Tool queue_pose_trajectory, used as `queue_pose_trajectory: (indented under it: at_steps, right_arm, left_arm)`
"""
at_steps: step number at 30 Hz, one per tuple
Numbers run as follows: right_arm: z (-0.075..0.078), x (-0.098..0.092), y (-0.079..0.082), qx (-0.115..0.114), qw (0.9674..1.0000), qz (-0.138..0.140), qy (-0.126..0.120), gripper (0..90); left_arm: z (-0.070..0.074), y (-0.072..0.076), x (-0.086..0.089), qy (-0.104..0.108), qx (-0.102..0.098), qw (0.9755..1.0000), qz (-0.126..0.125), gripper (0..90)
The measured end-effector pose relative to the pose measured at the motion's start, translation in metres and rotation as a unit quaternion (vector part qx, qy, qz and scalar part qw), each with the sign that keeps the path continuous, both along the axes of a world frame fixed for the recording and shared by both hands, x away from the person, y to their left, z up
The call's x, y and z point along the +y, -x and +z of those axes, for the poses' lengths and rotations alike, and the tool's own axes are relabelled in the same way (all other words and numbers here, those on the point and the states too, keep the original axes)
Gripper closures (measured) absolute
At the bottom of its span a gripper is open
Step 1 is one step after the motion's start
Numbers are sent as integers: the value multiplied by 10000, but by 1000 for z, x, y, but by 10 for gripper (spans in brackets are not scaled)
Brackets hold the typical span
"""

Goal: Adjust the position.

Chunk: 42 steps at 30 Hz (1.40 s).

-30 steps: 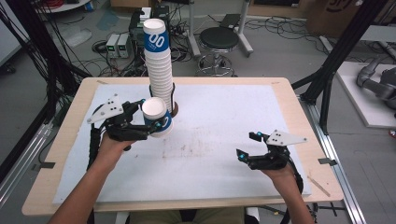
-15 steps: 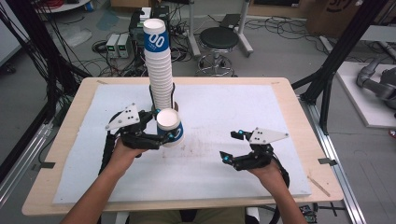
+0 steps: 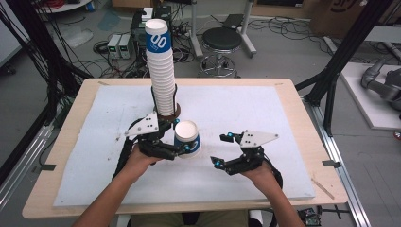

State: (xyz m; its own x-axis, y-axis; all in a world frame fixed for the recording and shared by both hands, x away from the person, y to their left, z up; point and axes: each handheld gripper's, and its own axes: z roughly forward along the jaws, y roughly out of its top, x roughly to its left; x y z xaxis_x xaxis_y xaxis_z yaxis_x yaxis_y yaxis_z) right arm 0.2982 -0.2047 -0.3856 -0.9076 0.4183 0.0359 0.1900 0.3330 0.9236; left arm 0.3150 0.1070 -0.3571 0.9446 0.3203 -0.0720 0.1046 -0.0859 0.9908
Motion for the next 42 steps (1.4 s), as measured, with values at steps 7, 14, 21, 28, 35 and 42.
queue_pose_trajectory:
  at_steps: [7, 14, 21, 28, 35, 42]
  right_arm:
    - [-1, 3, 0, 27, 9999, 137, 14, 165]
    - [-3, 10, 3, 40, 9996, 260, 66, 164]
    - [-4, 15, 4, 73, 9992, 404, 22, 165]
    - [-5, 16, 3, 143, 9989, 441, -70, 164]
    - [-7, 20, 3, 198, 9982, 525, -198, 156]
    - [-5, 18, 4, 126, 9980, 550, -283, 188]
  left_arm:
    - [-2, 0, -15, -22, 27, 9997, -222, 267]
    - [-5, 1, -28, -127, 27, 9989, -444, 267]
    - [-8, 1, -37, -165, 80, 9984, -535, 268]
    - [-10, 2, -41, -96, 99, 9979, -634, 269]
    - [-9, 3, -47, 44, 121, 9969, -774, 271]
    - [-7, 5, -47, 117, 69, 9967, -800, 276]
